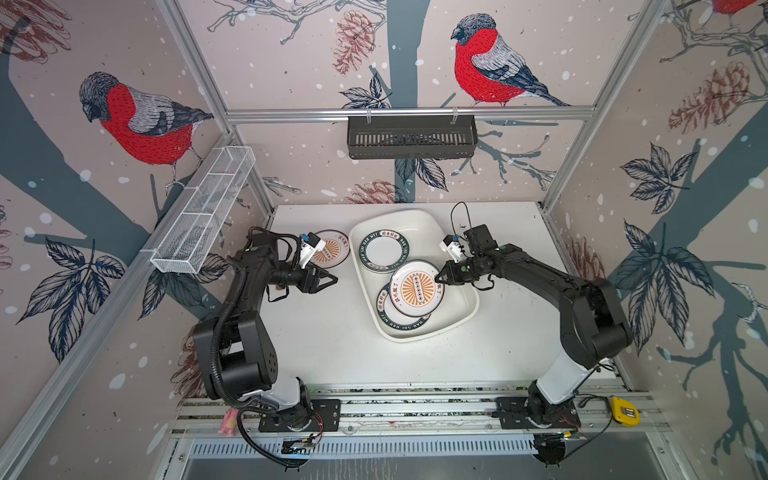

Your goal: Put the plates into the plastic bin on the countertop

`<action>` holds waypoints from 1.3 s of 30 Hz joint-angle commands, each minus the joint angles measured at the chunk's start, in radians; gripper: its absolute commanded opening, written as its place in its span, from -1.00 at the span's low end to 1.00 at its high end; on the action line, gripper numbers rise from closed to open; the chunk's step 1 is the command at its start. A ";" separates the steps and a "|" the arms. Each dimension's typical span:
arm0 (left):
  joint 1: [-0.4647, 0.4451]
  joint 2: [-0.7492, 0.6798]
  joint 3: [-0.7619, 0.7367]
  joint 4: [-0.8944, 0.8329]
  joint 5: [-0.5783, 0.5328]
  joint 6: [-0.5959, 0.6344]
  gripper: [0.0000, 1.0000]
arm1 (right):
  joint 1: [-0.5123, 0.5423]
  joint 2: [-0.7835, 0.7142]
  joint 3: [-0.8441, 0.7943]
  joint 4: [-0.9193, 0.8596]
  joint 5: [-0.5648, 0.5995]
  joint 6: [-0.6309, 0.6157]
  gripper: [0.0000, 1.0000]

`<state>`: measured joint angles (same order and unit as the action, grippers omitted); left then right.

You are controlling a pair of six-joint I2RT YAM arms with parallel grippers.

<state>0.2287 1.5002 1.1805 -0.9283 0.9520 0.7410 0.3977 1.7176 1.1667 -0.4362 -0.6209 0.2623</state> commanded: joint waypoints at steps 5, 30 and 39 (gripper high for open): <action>-0.022 -0.081 0.052 0.139 -0.043 -0.276 0.21 | 0.003 0.041 -0.001 0.013 -0.048 -0.002 -0.96; -0.036 -0.124 0.077 0.167 -0.052 -0.356 0.25 | 0.015 0.148 0.006 0.032 -0.044 0.000 -0.61; -0.037 -0.128 0.061 0.182 -0.062 -0.375 0.26 | 0.016 0.157 0.017 0.016 -0.013 -0.005 -0.54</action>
<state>0.1928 1.3785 1.2480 -0.7826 0.8871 0.3733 0.4114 1.8736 1.1751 -0.4118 -0.6487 0.2653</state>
